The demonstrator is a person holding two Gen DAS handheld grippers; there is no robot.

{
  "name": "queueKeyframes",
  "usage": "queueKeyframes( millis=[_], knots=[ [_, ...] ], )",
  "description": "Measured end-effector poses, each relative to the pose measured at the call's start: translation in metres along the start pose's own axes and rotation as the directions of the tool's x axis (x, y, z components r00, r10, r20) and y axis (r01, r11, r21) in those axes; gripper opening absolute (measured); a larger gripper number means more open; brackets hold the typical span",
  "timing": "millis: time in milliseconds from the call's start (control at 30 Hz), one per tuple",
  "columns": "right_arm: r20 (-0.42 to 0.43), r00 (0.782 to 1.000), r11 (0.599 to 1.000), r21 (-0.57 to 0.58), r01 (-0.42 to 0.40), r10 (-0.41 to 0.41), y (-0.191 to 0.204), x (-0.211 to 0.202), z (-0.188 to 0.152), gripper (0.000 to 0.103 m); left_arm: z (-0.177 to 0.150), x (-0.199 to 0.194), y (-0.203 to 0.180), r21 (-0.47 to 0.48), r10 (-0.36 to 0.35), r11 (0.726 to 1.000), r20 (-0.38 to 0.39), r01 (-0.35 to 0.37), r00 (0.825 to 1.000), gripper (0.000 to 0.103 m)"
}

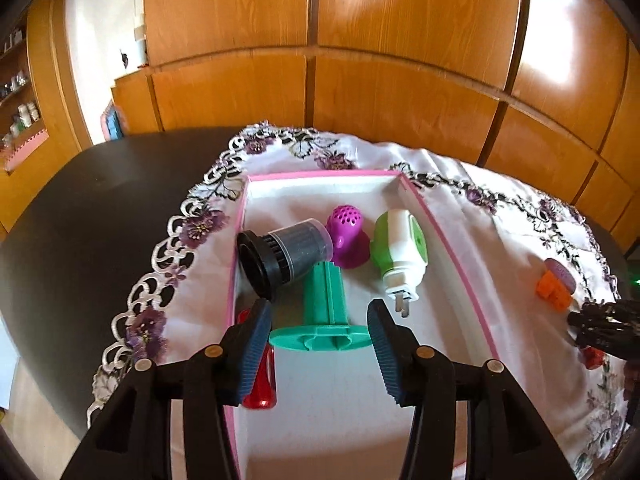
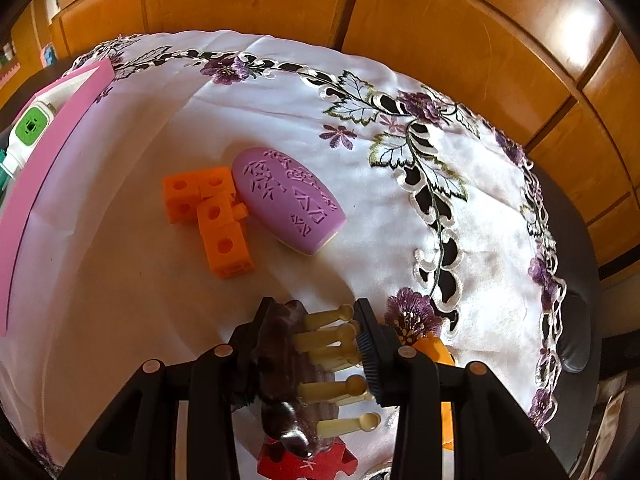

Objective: Organize rigid objects
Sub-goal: 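Lower the green spool into the pink tray and open the left tool, then carry the brown pegged toy toward the pink tray with the right tool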

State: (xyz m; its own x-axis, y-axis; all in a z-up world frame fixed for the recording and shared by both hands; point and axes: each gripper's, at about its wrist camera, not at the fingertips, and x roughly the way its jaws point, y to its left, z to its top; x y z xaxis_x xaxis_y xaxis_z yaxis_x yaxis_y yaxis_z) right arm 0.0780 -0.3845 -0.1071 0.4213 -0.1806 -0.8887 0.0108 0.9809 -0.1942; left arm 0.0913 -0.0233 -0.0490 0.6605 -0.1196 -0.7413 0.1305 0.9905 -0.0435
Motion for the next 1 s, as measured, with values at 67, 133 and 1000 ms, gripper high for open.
queueKeyframes(
  millis=[67,133,1000],
  knots=[
    [0.005,1.000,1.000,-0.008,0.006,-0.006,0.000,0.000,0.000,0.038,-0.002,-0.009,0.000,-0.004,-0.001,1.000,0.014,0.001,1.000,0.051],
    [0.011,1.000,1.000,-0.020,0.017,-0.017,0.001,-0.001,0.000,0.038,-0.004,-0.016,0.001,-0.010,-0.003,1.000,0.020,0.004,1.000,0.052],
    [0.022,0.996,0.995,-0.041,0.088,-0.087,0.006,-0.009,0.004,0.035,-0.037,-0.048,0.038,-0.080,0.014,0.997,0.018,-0.012,1.000,0.053]
  ],
)
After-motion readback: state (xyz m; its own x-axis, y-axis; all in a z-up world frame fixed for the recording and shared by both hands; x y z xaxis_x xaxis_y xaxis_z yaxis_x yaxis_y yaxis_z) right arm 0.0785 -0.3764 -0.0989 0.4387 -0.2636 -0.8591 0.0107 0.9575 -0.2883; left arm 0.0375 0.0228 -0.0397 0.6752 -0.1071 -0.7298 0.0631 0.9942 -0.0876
